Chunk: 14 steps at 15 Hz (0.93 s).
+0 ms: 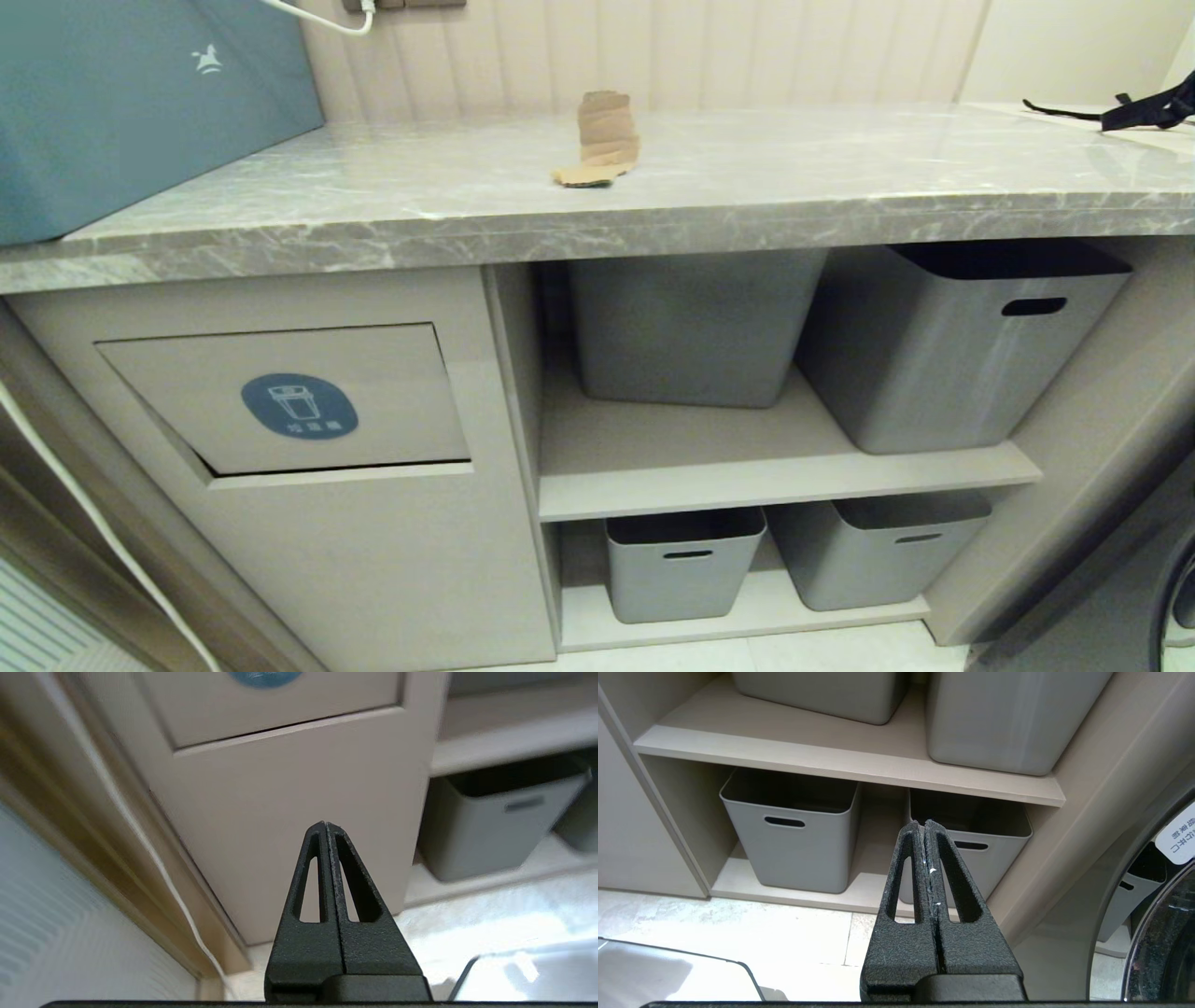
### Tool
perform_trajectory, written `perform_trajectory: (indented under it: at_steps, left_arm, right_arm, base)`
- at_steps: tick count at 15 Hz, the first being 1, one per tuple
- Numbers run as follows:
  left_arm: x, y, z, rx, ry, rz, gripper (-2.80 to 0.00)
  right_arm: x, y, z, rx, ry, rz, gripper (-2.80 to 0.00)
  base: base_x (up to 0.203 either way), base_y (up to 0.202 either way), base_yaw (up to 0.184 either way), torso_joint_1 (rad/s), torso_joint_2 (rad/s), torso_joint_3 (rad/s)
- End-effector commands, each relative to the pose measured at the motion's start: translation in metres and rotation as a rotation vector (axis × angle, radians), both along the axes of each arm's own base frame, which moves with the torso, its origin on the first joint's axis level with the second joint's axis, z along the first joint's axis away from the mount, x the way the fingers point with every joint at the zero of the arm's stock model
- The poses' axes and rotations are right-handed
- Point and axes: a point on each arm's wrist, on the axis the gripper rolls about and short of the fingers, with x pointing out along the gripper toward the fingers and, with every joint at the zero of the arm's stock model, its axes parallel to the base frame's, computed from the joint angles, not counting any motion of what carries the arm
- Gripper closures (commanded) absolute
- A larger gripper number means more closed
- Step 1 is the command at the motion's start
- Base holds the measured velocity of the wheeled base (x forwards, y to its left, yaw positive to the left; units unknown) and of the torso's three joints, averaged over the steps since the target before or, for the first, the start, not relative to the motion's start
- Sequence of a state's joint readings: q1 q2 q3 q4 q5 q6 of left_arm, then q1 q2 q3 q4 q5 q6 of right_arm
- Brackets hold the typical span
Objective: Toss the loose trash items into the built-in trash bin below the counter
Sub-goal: Pick up the garbage
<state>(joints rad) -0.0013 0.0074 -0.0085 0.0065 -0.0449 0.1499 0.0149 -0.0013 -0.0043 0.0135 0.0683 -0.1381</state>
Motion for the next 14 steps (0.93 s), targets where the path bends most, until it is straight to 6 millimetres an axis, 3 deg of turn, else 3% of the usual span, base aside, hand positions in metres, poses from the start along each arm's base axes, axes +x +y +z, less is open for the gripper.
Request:
perform_trajectory:
  at_steps: [1,4,7,14]
  left_arm:
    - [-0.0005,0.0006,-0.0015,-0.047,0.005,0.028,0.0]
    - [-0.0005,0.0006,-0.0015,-0.047,0.005,0.027,0.0]
    - [-0.0005,0.0007,-0.0015,-0.047,0.005,0.033,0.0]
    - [-0.0002,0.0007,-0.0018,-0.044,-0.001,0.033,0.0]
  right_arm:
    - [0.0001,0.0,0.0001,0.002,0.001,0.001,0.0]
    - [0.0001,0.0,0.0001,-0.006,0.001,0.001,0.0]
    - [0.0001,0.0,0.0001,-0.003,0.001,0.001,0.0]
    - [0.0001,0.0,0.0001,-0.005,0.001,0.001,0.0]
  base:
    - [0.0,0.0,0.0,0.0,0.0,0.0]
    - [0.0,0.0,0.0,0.017,-0.06,-0.047]
    - [0.0,0.0,0.0,0.049,-0.24,-0.257]
    - [0.0,0.0,0.0,0.173,-0.49,-0.292]
